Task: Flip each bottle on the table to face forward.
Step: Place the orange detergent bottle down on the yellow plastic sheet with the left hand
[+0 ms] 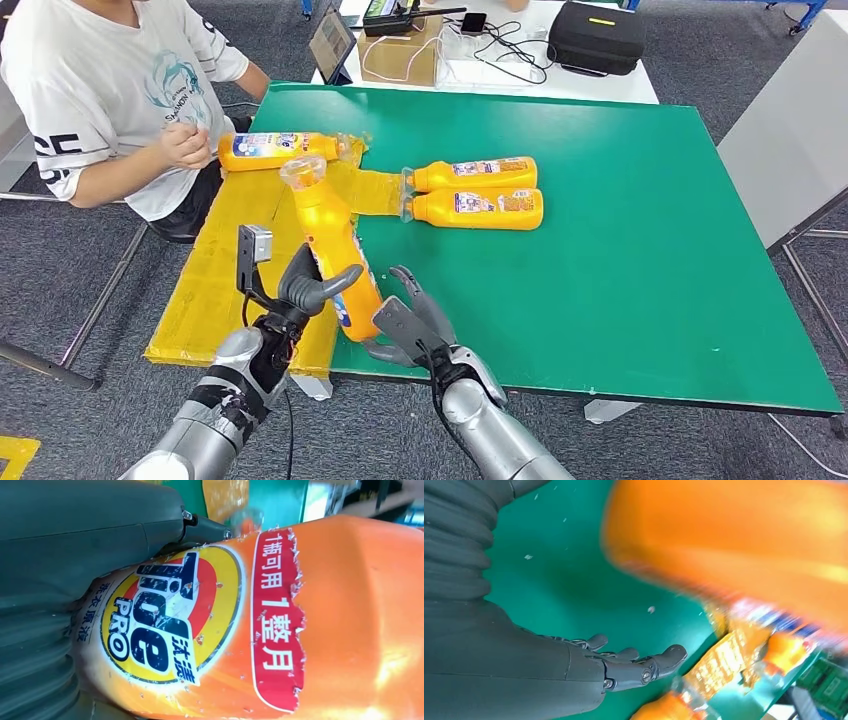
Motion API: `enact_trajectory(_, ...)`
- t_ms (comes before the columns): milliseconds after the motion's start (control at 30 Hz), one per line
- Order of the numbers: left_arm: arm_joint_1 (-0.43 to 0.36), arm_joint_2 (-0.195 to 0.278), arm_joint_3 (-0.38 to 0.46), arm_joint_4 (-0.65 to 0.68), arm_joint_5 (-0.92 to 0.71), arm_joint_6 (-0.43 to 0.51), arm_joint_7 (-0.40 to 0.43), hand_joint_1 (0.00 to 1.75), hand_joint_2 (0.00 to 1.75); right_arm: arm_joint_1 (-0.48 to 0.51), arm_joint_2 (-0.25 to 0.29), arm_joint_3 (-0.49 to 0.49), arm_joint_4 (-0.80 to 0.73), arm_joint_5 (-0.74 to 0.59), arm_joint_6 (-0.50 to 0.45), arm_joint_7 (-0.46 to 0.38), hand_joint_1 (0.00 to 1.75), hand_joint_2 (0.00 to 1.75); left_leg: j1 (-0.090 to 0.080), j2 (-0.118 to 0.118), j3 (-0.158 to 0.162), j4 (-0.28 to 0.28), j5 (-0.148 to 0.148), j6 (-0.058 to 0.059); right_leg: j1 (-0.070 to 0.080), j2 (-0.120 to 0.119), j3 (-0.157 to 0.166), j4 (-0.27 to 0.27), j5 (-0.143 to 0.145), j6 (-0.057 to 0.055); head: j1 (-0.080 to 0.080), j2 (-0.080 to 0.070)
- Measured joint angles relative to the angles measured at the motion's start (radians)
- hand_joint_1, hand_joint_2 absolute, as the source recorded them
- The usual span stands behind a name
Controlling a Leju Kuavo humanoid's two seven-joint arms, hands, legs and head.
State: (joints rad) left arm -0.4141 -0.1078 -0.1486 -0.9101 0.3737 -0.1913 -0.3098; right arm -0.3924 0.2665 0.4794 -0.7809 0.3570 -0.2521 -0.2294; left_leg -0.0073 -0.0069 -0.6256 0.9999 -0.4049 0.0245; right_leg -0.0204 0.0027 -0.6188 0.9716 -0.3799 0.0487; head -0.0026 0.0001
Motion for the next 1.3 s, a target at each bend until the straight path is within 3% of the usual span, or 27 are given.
enact_trajectory(100,-0.008,0.008,0.025,0.003,-0.017,0.034,-0.011,1.75,1.75,0.012,-0.014,-0.016,-0.021,-0.006,-0.006,-0.001,0.00,1.75,0.000,0.000,0.000,0.000,0.000,0.000,0.000,0.000,0.000,0.000,0.000,0.000,0.000,0.000)
enact_trajectory(200,-0.028,0.030,0.037,0.021,-0.140,0.127,-0.051,1.75,1.75,0.027,-0.026,-0.036,-0.058,-0.016,-0.019,-0.006,0.00,1.75,0.000,0.000,0.000,0.000,0.000,0.000,0.000,0.000,0.000,0.000,0.000,0.000,0.000,0.000)
enact_trajectory(400,-0.127,0.120,0.024,0.147,-0.707,0.469,-0.075,1.75,1.75,0.059,-0.056,-0.095,-0.183,-0.026,-0.037,-0.022,0.00,1.75,0.000,0.001,0.000,0.000,0.001,0.000,0.000,0.000,-0.001,0.000,0.000,0.000,0.000,0.000)
enact_trajectory(500,-0.190,0.174,-0.003,0.242,-0.927,0.538,-0.029,1.75,1.75,0.070,-0.074,-0.126,-0.257,-0.027,-0.037,-0.023,0.00,1.75,0.000,0.001,0.000,0.000,0.001,0.000,0.000,0.000,-0.001,0.000,0.000,0.000,0.000,0.000)
enact_trajectory(800,-0.276,0.276,-0.085,0.412,-1.214,0.518,0.054,1.75,1.75,0.071,-0.105,-0.158,-0.337,-0.027,-0.011,-0.021,0.00,1.75,0.000,0.002,-0.001,0.000,0.001,0.000,0.000,0.000,-0.001,0.001,0.000,0.000,0.000,0.000)
enact_trajectory(1067,-0.302,0.320,-0.133,0.472,-1.283,0.504,0.058,1.75,1.75,0.068,-0.112,-0.159,-0.344,-0.032,0.000,-0.021,0.00,1.75,0.000,0.001,-0.001,0.000,0.001,0.000,0.000,0.000,-0.002,0.001,0.000,0.000,0.000,0.000)
enact_trajectory(1200,-0.319,0.352,-0.180,0.497,-1.372,0.404,-0.007,1.75,1.75,0.057,-0.117,-0.158,-0.344,-0.049,0.019,-0.026,0.00,1.75,0.000,0.002,-0.001,0.000,0.001,0.000,0.000,0.001,-0.002,0.001,0.000,0.000,0.000,0.000)
enact_trajectory(1233,-0.325,0.362,-0.191,0.502,-1.385,0.373,-0.033,1.58,1.75,0.052,-0.119,-0.157,-0.344,-0.053,0.024,-0.027,0.00,1.75,0.000,0.002,-0.001,0.000,0.001,0.000,0.000,0.001,-0.002,0.001,0.000,0.000,0.000,0.000)
enact_trajectory(1300,-0.336,0.378,-0.209,0.512,-1.396,0.324,-0.073,0.75,1.75,0.044,-0.123,-0.154,-0.344,-0.058,0.034,-0.030,0.00,1.75,0.000,0.002,-0.001,0.000,0.001,0.000,0.000,0.000,-0.001,0.001,0.000,0.000,0.000,0.000)
